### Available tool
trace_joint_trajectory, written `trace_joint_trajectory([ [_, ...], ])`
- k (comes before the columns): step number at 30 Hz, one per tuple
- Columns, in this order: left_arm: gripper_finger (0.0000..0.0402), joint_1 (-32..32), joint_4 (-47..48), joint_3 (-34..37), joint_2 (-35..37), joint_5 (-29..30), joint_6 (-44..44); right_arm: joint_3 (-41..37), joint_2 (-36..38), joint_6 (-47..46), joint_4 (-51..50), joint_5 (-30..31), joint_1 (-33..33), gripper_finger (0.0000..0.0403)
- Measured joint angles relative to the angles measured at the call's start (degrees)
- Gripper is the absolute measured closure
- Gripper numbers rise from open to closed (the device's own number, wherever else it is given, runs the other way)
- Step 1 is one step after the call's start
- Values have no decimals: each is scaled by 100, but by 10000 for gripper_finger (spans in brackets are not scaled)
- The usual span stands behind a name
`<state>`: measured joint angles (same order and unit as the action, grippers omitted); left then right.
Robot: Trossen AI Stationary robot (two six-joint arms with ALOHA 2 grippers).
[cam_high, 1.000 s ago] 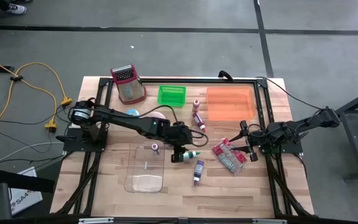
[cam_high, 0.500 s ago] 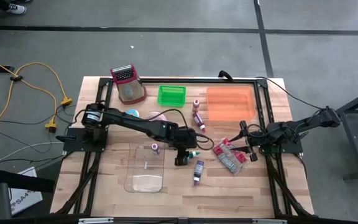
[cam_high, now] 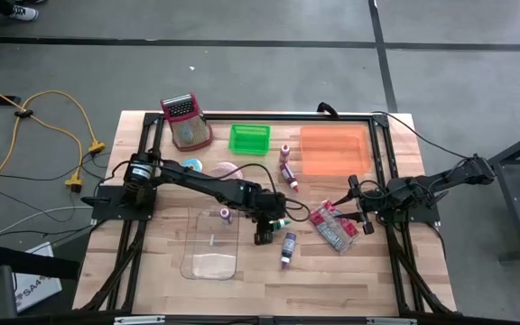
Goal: Pick & Place Food Item
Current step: Put the green food coloring bottle into the transparent bin
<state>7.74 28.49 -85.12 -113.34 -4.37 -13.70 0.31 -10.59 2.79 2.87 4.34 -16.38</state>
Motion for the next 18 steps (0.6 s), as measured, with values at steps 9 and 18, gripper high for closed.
trace_joint_trajectory([
  [9, 236, 47, 44, -2, -108, 22, -245, 0, 0, 0, -4, 0, 0, 251],
  [18, 236, 43, 4, -4, -274, 164, -381, -1, 0, 0, -7, 0, 0, 251],
])
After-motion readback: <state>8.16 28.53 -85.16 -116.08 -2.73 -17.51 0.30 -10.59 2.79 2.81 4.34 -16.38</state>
